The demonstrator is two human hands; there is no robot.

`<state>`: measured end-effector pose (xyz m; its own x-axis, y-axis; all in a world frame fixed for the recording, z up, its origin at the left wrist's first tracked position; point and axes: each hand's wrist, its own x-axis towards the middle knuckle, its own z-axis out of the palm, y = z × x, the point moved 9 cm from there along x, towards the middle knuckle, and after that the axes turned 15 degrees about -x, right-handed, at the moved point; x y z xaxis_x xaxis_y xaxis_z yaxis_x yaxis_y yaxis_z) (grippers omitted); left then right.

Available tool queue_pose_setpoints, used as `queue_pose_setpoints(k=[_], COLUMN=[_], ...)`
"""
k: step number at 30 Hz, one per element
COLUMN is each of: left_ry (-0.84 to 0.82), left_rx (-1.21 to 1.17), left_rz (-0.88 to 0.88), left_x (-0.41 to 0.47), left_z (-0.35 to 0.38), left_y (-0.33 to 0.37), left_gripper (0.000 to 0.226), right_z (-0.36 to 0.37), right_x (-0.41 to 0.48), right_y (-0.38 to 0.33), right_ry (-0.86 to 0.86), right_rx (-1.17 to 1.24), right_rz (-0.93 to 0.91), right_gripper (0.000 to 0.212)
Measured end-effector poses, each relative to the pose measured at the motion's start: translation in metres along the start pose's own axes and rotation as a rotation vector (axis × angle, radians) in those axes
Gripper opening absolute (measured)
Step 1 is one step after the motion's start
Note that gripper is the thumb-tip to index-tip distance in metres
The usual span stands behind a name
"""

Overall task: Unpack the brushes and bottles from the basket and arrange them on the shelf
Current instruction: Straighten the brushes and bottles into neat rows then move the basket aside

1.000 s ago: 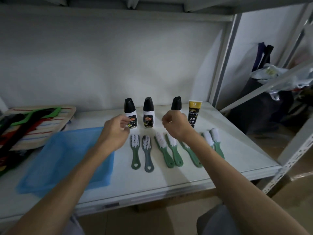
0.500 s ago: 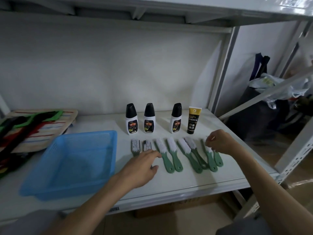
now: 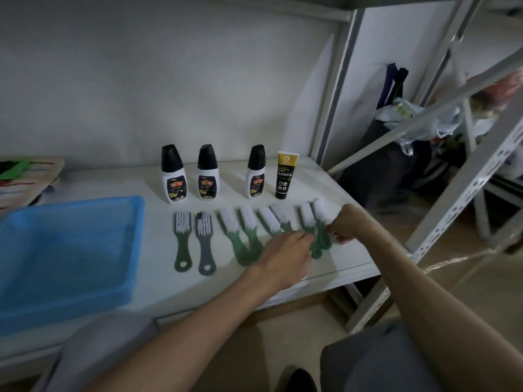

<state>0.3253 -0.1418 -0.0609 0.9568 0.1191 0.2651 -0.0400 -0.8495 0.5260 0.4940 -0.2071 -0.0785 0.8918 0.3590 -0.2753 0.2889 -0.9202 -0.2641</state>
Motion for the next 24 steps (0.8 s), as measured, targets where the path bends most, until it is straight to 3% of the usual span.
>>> queue_pose_setpoints(k=[6, 14, 18, 24], left_ry=[0.031, -0.018, -0.042, -0.077], left_rx=[0.103, -0.111, -0.083, -0.024], left_rz=[-0.08, -0.126, -0.125, -0.067], left_x=[0.034, 0.052, 0.058, 0.058], left_z=[0.036, 0.047, 0.05, 0.054], left_y=[0.001, 0.0, 0.001, 0.009], left_gripper=[0.032, 0.027, 0.04, 0.047], right_z=[0.002, -0.007, -0.016, -0.022], right_x=[-0.004, 0.013, 0.024, 0.026], right_y=[-0.009, 0.005, 0.03, 0.05], right_ry=[0.044, 0.167, 0.169, 0.189], right_rx=[-0.052, -0.134, -0.109, -0.047], right_rz=[-0.028, -0.031, 0.035, 0.069], right_gripper=[0.021, 0.035, 0.05, 0.052])
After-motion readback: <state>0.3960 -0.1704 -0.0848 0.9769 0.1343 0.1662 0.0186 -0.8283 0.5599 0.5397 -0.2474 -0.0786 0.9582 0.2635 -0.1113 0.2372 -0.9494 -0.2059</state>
